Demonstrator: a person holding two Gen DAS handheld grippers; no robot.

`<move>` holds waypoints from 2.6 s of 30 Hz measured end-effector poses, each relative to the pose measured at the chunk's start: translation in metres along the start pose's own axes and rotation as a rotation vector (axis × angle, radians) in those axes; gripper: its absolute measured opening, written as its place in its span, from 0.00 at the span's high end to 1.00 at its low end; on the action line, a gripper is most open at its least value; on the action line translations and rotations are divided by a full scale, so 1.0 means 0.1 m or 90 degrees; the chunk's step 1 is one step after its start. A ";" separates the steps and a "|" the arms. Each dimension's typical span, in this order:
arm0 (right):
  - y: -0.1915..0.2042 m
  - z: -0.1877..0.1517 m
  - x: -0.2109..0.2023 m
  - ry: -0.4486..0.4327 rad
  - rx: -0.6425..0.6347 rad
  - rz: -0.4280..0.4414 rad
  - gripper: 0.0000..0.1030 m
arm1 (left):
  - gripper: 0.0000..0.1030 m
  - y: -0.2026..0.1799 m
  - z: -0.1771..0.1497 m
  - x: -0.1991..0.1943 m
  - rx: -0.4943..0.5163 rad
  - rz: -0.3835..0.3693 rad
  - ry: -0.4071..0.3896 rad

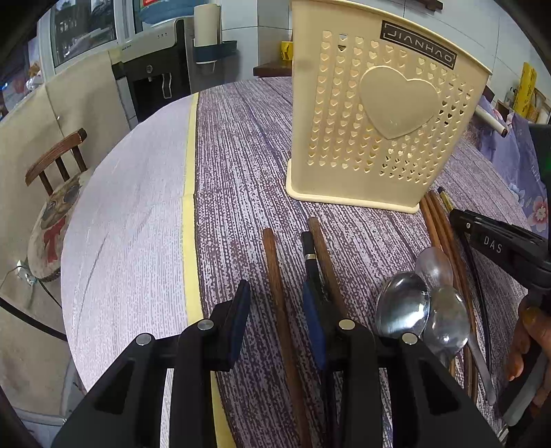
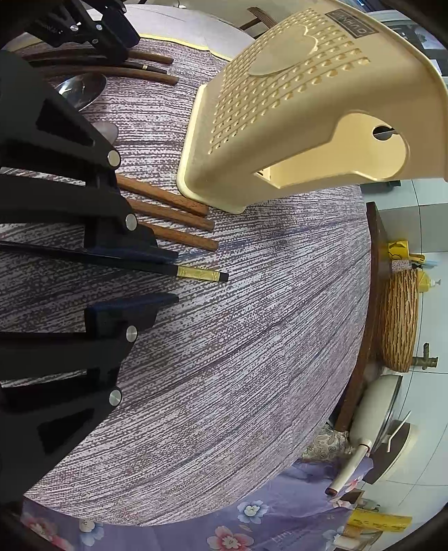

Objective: Organize utensils
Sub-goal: 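Close the left tool on the brown chopstick while the right tool closes on the black chopstick, then lift both chopsticks and lower them into the cream utensil holder with both tools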

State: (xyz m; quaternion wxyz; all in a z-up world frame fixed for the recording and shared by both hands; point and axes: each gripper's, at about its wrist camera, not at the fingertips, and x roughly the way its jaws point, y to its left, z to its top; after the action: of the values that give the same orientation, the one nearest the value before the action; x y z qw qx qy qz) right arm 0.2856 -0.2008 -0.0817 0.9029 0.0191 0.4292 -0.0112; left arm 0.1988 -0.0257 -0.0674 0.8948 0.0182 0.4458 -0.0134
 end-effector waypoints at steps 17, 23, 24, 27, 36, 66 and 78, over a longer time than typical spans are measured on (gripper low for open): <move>-0.09 -0.03 -0.02 -0.003 0.016 0.050 0.92 | 0.92 0.07 0.06 0.03 -0.019 -0.011 -0.014; -0.30 0.03 -0.06 -0.016 0.067 0.127 0.92 | 0.92 0.19 0.15 0.03 -0.035 -0.048 -0.024; -0.32 0.04 -0.09 -0.024 0.070 0.136 0.92 | 0.92 0.19 0.16 0.00 -0.036 -0.052 -0.030; -0.40 0.07 -0.24 -0.053 0.080 0.171 0.92 | 0.92 0.23 0.23 -0.10 -0.042 -0.067 -0.056; -0.57 0.23 -0.99 -0.173 0.062 0.248 0.92 | 0.92 0.34 0.49 -0.63 -0.048 -0.096 -0.164; -0.57 0.41 -1.82 -0.288 -0.018 0.250 0.92 | 0.93 0.56 0.84 -1.42 -0.041 -0.121 -0.320; -0.41 1.22 -2.44 -0.378 -0.065 0.228 0.92 | 0.93 0.59 1.56 -2.11 -0.025 -0.122 -0.422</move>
State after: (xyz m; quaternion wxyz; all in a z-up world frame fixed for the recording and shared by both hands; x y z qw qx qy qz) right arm 0.2247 -0.2458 0.1836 0.9758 0.0450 0.1380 0.1637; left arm 0.1989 0.0277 0.1960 0.9858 -0.0460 0.1311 -0.0938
